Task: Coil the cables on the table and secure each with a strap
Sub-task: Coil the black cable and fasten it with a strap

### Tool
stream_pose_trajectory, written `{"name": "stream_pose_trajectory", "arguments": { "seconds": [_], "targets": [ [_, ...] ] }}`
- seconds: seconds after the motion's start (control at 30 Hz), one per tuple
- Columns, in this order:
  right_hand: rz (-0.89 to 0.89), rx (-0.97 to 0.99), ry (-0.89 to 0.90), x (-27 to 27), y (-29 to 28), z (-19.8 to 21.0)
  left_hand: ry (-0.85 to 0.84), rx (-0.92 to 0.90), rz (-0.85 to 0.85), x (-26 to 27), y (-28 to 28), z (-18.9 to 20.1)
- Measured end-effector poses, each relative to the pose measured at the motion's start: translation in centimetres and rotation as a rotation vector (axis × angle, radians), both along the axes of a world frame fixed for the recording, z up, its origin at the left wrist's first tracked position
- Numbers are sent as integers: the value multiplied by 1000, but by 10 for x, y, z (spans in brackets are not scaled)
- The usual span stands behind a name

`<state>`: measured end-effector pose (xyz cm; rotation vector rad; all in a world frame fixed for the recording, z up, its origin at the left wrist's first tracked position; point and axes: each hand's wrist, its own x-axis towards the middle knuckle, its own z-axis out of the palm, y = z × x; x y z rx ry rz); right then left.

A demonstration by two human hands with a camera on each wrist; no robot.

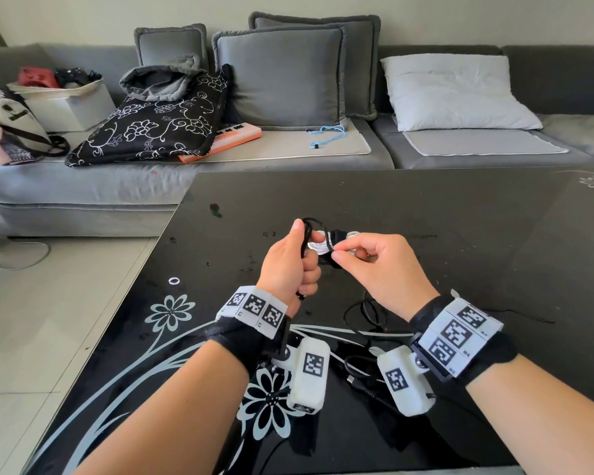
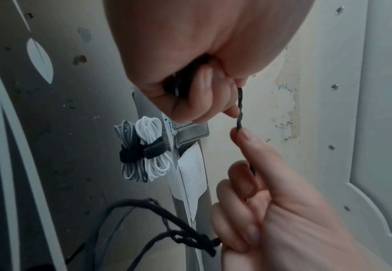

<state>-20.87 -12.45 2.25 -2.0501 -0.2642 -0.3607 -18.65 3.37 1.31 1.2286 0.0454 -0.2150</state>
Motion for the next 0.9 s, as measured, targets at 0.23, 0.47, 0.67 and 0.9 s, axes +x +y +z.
{"name": "stream_pose_trajectory", "arguments": {
  "seconds": [0.23, 0.47, 0.67, 0.9],
  "targets": [
    [45, -48, 44, -1, 7, -5, 12, 28, -55, -3, -2, 2],
    [88, -33, 64, -4, 11, -5, 5, 110, 10, -4, -5, 1],
    [108, -54, 68, -6, 13, -5, -15, 99, 92, -2, -6, -3],
    [124, 11, 90, -4, 15, -10, 164, -235, 156, 0, -5, 2]
  ]
}}
